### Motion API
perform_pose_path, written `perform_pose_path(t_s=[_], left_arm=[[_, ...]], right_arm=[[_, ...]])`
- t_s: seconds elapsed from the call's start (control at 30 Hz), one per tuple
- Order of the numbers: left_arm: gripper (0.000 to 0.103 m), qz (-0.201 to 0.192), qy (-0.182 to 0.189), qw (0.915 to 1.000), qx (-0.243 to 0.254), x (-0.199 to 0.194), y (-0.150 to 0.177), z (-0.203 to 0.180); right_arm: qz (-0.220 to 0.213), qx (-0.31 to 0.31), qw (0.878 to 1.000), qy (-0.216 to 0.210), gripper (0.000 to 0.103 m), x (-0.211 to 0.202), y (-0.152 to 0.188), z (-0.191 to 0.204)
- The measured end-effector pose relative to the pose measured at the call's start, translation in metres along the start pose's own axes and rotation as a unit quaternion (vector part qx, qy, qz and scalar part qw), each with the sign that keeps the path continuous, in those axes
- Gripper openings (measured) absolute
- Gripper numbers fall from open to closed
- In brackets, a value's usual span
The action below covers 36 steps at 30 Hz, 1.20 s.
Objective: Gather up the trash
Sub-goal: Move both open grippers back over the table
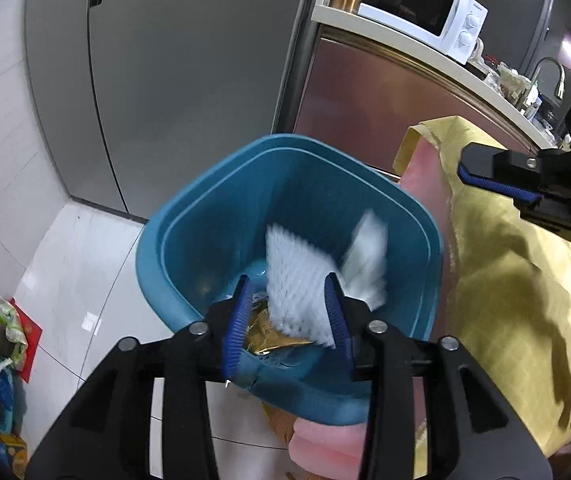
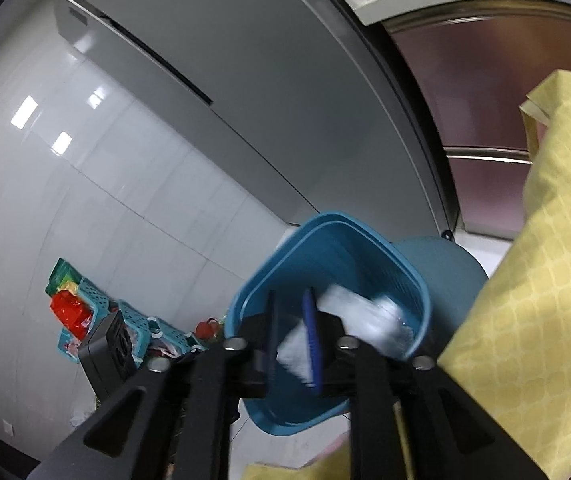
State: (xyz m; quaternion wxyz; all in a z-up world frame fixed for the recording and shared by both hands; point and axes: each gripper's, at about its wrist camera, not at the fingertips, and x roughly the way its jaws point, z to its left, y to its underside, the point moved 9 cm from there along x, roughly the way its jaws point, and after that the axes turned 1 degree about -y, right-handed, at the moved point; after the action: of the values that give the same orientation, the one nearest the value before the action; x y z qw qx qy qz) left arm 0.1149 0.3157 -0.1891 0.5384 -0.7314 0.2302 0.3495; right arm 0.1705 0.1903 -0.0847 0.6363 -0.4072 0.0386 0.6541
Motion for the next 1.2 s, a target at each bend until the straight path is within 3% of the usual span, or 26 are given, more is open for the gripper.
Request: perform_pose_path(t_s=[0.17, 0.33, 0.5, 0.63, 0.8, 0.93, 1.2], left_arm=[[0.038, -0.01, -0.002, 1.0, 0.0, -0.003, 0.001, -0.006], [0.053, -0.063, 0.018, 0.9973, 0.032, -0.039, -0.005, -0.034], [0.06, -0.11, 0.09, 0.9859, 0.088, -0.08, -0.006, -0.098], [0.06, -0.115, 0.154, 0.9711, 0.141, -0.099, 0.008, -0.161], [0.06, -0.103, 0.23, 0.945, 0.209, -0.115, 0.037, -0.245], [0.061, -0.064, 0.296, 0.9228, 0.238, -0.116, 0.072, -0.302], [0.066, -0.008, 0.343, 0.8916, 0.295, -0.104, 0.122, -0.373]], right_arm=[[-0.004, -0.01, 1.0, 0.007, 0.024, -0.013, 0.005, -0.001], [-0.025, -0.058, 0.998, 0.011, 0.035, -0.052, 0.012, 0.014], [-0.07, -0.103, 0.992, 0.032, 0.041, -0.118, 0.027, 0.016], [-0.116, -0.097, 0.987, 0.061, 0.042, -0.177, 0.039, -0.004], [-0.168, -0.059, 0.977, 0.114, 0.042, -0.249, 0.062, -0.045], [-0.204, -0.009, 0.965, 0.165, 0.042, -0.303, 0.092, -0.088], [-0.224, 0.08, 0.944, 0.228, 0.043, -0.366, 0.165, -0.152]])
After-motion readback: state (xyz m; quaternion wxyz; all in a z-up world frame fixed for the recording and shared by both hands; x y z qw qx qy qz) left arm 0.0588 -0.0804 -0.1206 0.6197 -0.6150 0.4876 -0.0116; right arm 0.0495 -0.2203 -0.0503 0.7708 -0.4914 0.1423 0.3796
